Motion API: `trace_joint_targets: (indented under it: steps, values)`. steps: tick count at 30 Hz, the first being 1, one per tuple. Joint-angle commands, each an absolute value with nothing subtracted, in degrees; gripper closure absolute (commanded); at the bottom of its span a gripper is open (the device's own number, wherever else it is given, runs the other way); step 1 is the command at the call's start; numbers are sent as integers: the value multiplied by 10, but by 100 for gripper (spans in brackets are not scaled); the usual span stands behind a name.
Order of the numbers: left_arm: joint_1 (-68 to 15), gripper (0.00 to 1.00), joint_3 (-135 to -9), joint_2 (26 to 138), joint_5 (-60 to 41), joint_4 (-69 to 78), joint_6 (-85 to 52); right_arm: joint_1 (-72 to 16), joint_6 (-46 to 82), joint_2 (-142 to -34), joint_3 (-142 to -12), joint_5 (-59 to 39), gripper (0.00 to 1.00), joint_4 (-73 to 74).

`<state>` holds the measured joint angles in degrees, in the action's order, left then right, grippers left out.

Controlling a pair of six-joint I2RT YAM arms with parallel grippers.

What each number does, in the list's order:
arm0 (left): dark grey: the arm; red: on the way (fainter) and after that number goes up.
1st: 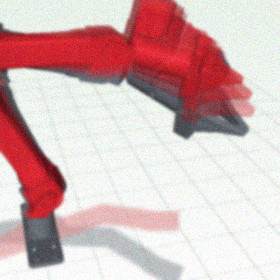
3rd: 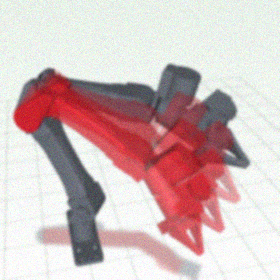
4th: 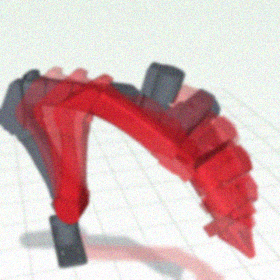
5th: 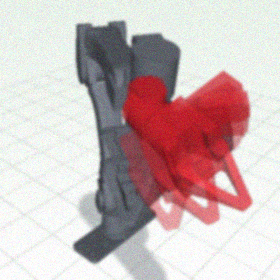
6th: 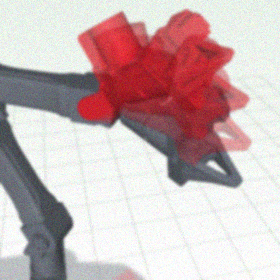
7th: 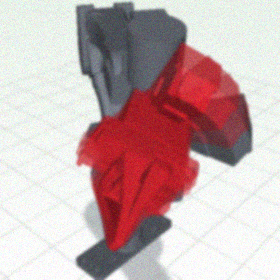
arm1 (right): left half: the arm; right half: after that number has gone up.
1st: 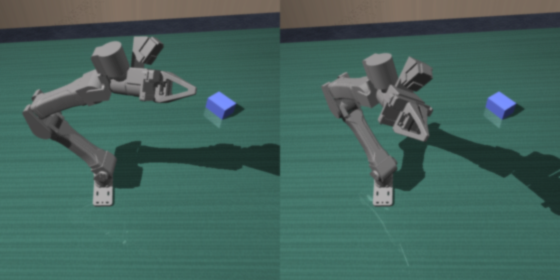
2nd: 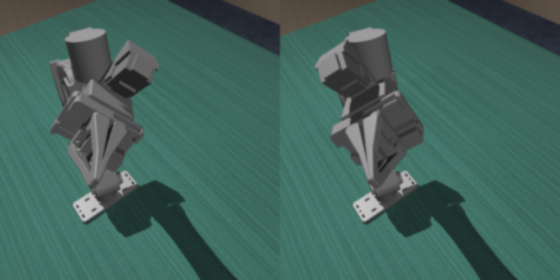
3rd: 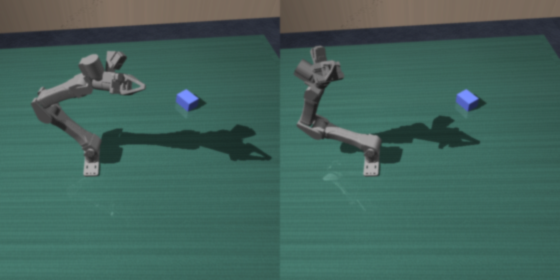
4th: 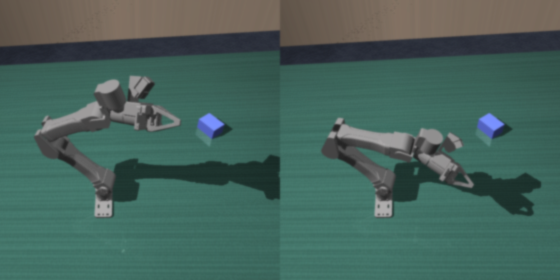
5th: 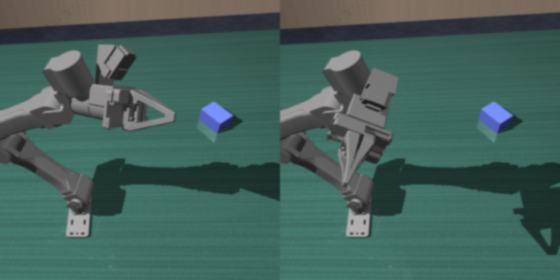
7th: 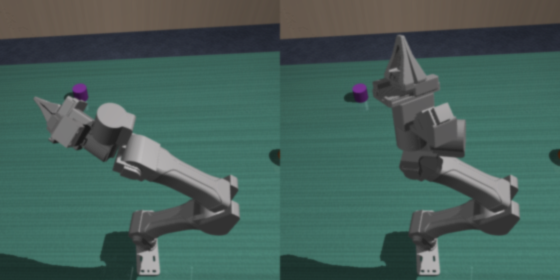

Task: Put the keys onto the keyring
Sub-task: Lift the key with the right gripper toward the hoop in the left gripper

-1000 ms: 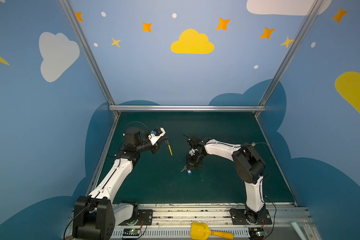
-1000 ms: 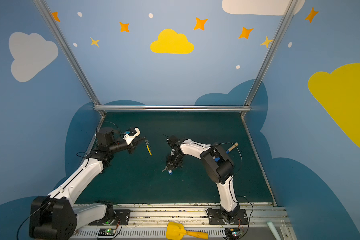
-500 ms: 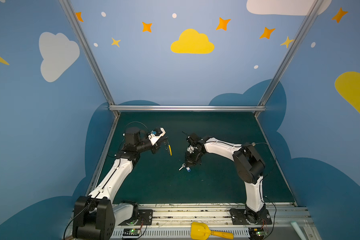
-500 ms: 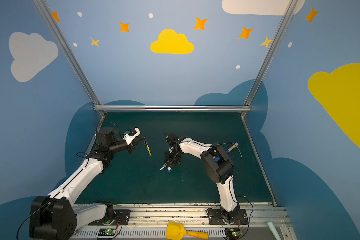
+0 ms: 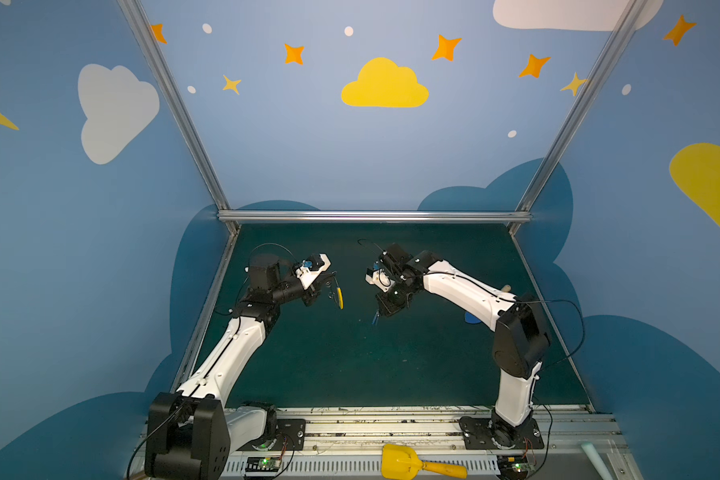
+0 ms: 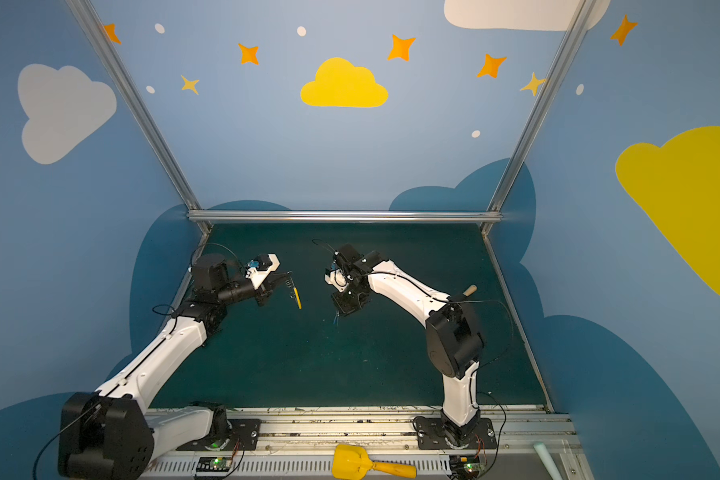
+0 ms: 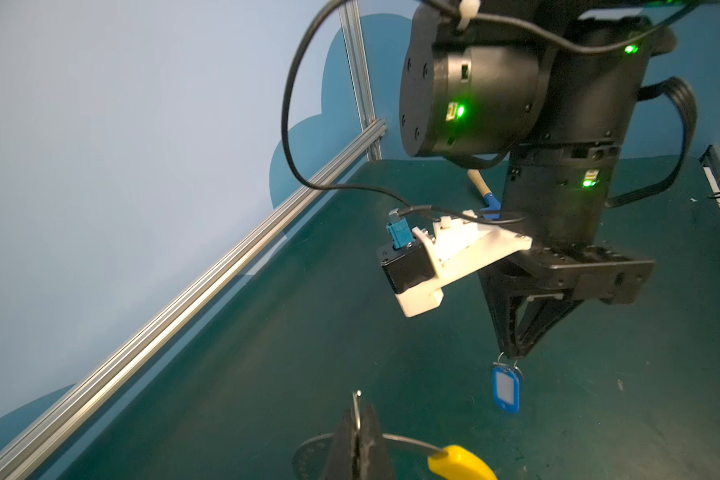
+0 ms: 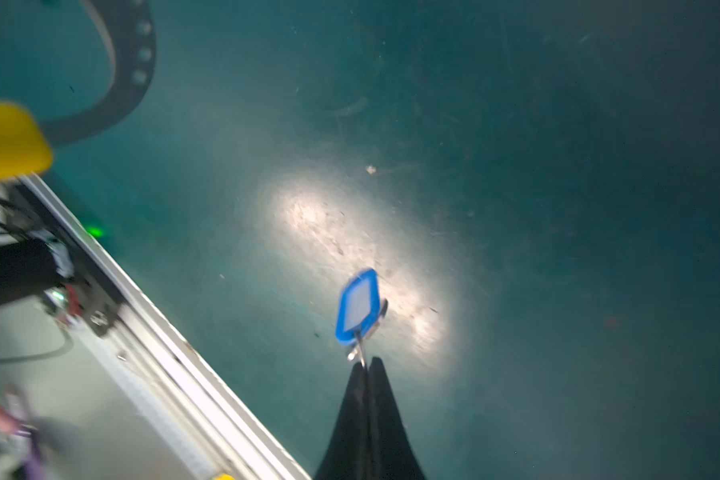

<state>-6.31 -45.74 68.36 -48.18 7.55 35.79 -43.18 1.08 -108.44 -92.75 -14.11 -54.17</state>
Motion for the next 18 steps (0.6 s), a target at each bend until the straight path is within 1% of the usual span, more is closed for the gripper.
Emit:
trace_joint_targets:
  steps: [1, 6, 10, 14, 17, 18]
  values:
    - [-68, 96, -474, 678, -492, 93, 352, -425, -110, -1049, -920, -92, 100, -597]
    - [-98, 96, -491, 689, -489, 78, 371, -403, -167, -968, -868, -146, 100, -510]
    - [-125, 96, -502, 701, -484, 74, 375, -386, -188, -908, -819, -186, 100, -435]
    - [-150, 96, -518, 719, -494, 71, 376, -363, -199, -843, -744, -239, 100, -344]
    - [-172, 96, -538, 735, -502, 54, 384, -351, -244, -799, -688, -286, 100, -269]
    - [-180, 96, -545, 742, -505, 49, 387, -348, -240, -784, -671, -290, 100, -242]
